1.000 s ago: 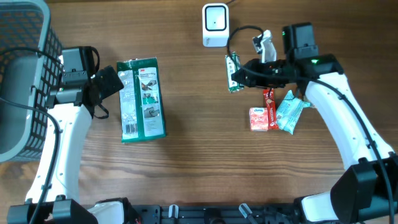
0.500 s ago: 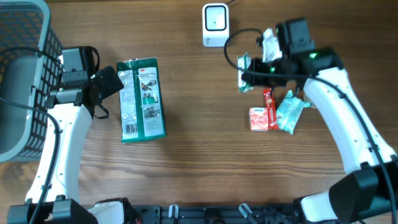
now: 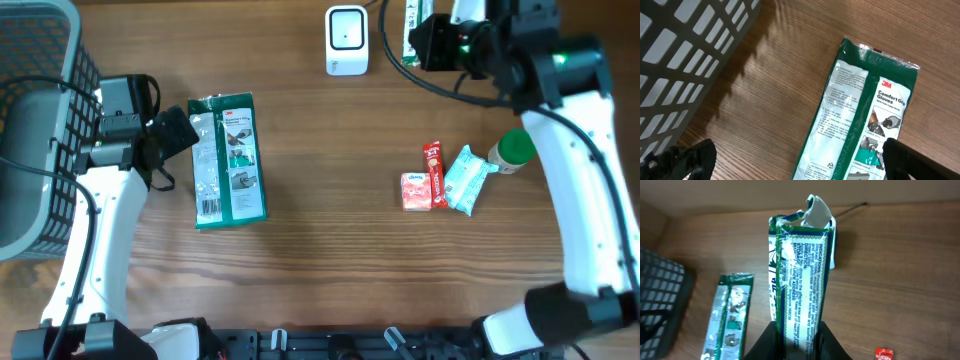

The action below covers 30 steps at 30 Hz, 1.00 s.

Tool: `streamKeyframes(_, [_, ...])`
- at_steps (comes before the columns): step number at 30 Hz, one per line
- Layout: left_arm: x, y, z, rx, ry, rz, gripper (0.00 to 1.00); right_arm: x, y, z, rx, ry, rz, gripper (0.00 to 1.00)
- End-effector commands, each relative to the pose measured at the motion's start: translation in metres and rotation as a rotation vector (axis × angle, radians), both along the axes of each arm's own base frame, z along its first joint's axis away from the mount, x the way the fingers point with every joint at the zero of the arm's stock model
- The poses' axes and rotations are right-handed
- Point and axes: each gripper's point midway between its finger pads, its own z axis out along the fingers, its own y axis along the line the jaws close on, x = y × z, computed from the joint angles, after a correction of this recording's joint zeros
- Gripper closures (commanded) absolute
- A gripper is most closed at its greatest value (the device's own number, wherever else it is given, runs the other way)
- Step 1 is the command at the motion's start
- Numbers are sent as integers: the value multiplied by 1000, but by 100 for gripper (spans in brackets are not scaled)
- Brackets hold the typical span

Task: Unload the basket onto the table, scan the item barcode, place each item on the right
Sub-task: 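Raise the Axe Brand box to the white scanner with the right gripper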

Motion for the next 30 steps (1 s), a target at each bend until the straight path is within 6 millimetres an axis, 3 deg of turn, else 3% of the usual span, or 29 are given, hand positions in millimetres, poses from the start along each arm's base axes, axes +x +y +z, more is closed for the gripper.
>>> streamKeyframes(1, [1,1,3,-5,-14,11,0,27,5,-44,-74,51,32,96])
streamKeyframes(12, [1,1,3,-5,-14,11,0,108,60,-134,-187,-49,96,96])
streamKeyframes(19, [1,1,3,-5,-14,11,0,142,84,-203,-285,-93,49,96])
streamKeyframes(23, [1,1,3,-5,-13,11,0,150,78,-213,-314,-101,-12,96])
streamKeyframes(30, [1,1,3,-5,-14,11,0,159,77,-205,-276,-134,-70,96])
